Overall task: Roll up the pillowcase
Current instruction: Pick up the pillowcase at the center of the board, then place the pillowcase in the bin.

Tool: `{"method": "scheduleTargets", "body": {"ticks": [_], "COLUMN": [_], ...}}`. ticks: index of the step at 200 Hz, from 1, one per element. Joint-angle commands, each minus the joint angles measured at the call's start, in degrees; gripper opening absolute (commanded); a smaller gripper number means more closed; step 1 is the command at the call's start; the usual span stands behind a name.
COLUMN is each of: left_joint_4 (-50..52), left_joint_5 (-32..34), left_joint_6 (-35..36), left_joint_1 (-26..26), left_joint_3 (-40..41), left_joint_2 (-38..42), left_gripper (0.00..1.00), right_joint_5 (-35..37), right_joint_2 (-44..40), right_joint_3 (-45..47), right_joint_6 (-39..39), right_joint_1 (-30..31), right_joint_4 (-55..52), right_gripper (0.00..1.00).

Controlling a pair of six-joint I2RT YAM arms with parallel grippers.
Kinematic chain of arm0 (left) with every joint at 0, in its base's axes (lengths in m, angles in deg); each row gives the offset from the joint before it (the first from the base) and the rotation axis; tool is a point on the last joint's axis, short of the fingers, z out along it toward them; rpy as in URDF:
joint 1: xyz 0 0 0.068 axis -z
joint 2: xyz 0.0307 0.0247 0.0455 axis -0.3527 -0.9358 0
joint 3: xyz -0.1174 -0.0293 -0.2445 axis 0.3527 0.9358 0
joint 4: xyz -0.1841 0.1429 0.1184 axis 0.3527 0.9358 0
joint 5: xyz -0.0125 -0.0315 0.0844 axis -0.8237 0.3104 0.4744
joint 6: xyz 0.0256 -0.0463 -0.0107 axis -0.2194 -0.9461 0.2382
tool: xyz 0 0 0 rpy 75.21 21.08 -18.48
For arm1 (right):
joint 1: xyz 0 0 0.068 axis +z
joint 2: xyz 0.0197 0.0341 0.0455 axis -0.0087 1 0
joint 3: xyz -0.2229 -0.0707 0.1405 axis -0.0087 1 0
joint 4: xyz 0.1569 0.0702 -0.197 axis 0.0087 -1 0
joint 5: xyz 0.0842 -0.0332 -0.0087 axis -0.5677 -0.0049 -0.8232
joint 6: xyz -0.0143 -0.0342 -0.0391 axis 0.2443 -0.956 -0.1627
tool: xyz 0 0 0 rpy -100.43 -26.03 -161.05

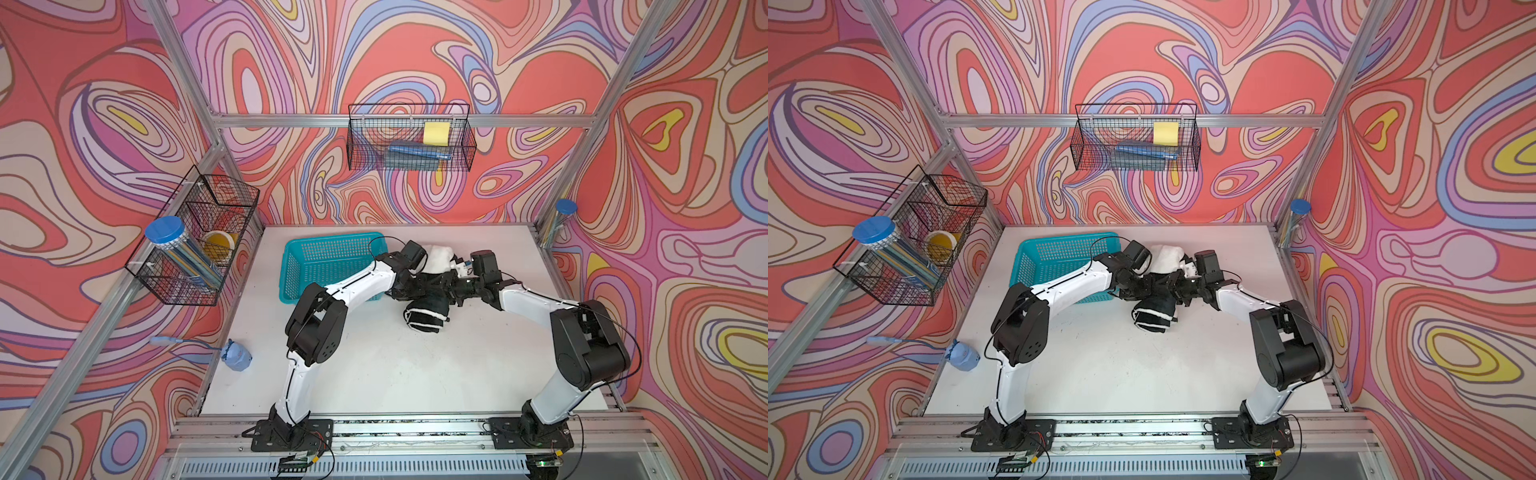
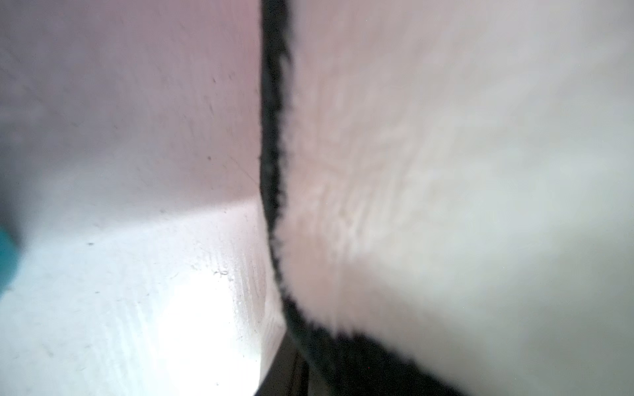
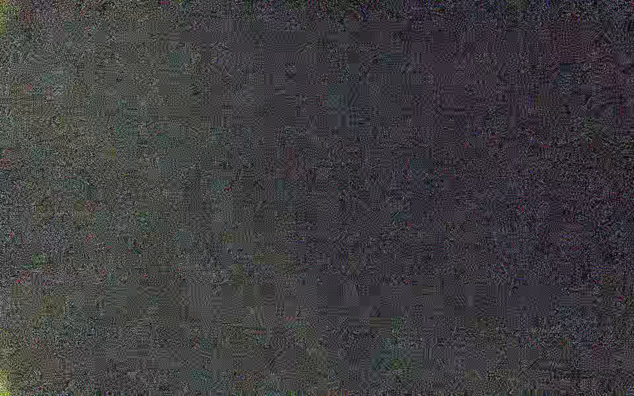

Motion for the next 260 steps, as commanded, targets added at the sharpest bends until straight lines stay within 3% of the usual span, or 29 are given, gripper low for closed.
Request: {"method": "scheduleTargets", "body": {"ticks": [1, 42, 72, 129, 173, 211, 260], "left_joint_4": [-16.5, -15.1, -14.2, -11.0, -10.6, -9.9, -8.6], "left_joint_5": [-10.4, -8.6, -5.7, -4.5, -6.6, -7.8, -8.0], "left_joint_6": [0.0, 2.6, 4.6, 8.1, 12.1, 15.0, 17.2], "left_joint_1": [4.3, 4.2, 2.6, -9.8, -18.0, -23.3, -27.8], "left_joint_3": [-5.0, -5.2, -1.7, 7.6, 11.3, 9.4, 8.2], "left_joint_2": [5.9, 10.7, 15.8, 24.5, 22.9, 17.6, 13.3], "left_gripper": [0.18, 0.18, 0.17, 0.16, 0.16, 0.17, 0.16], "right_joint_5": [-13.5, -12.9, -12.5, -11.2, -9.8, -8.7, -7.4], "right_joint_2": [-2.1, 4.5, 17.0, 35.2, 42.4, 47.4, 48.4], "right_joint_3": [-7.7, -21.4, -36.6, -58.1, -64.5, -69.6, -68.2], "right_joint_6": [6.3, 14.8, 18.4, 24.9, 23.4, 21.4, 15.8], "right_joint_1": [6.6, 11.7, 17.8, 22.5, 23.9, 24.7, 24.8], "right_joint_4": [11.6, 19.3, 21.2, 21.6, 17.5, 12.6, 5.9], "right_gripper": [0.37, 0.37, 0.36, 0.35, 0.35, 0.35, 0.35]}}
